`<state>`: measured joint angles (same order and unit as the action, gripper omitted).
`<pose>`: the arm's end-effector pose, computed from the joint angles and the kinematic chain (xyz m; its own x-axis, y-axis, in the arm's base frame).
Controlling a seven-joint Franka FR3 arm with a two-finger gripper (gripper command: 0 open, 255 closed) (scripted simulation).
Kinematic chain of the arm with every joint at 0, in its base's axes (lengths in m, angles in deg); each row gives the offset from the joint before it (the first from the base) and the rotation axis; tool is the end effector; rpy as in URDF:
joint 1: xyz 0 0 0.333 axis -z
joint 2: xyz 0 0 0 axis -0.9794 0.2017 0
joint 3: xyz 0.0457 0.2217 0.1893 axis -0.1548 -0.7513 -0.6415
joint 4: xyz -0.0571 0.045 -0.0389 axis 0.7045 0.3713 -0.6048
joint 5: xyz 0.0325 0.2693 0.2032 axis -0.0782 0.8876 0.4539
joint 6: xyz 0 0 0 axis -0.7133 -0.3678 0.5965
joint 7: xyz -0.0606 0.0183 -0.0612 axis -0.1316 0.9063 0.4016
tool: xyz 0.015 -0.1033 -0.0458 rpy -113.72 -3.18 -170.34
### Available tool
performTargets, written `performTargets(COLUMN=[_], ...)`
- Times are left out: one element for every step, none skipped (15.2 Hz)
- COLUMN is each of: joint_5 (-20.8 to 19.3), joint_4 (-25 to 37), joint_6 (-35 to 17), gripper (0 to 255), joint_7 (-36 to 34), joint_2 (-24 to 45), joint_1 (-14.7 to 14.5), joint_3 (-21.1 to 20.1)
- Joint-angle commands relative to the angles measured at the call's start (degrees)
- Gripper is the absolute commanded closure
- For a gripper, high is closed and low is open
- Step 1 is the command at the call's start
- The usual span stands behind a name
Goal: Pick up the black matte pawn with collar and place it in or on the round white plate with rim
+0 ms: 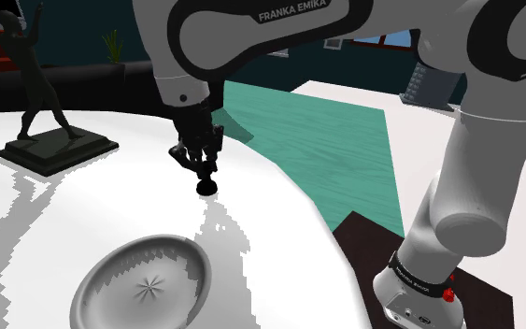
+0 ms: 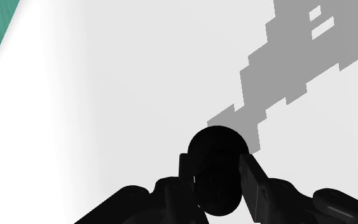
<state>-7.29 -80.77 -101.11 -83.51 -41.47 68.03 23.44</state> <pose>0.4250 0.3091 0.4672 0.9785 0.1636 -0.1260 0.1814 -0.9724 0.1465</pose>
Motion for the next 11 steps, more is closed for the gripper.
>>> performTargets(joint_5=[-0.03,-0.02,-0.02,-0.02,0.04,0.04,-0.03,0.04,0.10,0.13,0.17], joint_4=[-0.08,-0.09,-0.13,-0.13,-0.31,-0.31,-0.09,0.56,1.22,1.93,2.63], joint_6=[-0.01,-0.01,-0.04,-0.04,-0.09,-0.11,-0.02,0.71,1.45,2.20,2.95], gripper=[255,255,255,255,255,255,255,255,255,255,255], joint_7=[0.00,-0.01,-0.01,-0.01,0.03,0.01,0.00,0.08,0.17,0.24,0.31], joint_2=[0.10,0.09,0.08,0.08,-0.07,-0.05,0.09,-0.01,-0.10,-0.16,-0.21], joint_1=[0.03,0.02,0.02,0.02,0.06,0.05,0.03,0.02,0.01,-0.01,-0.03], joint_3=[0.04,0.04,0.04,0.04,0.04,0.04,0.04,0.02,0.00,-0.01,-0.03])
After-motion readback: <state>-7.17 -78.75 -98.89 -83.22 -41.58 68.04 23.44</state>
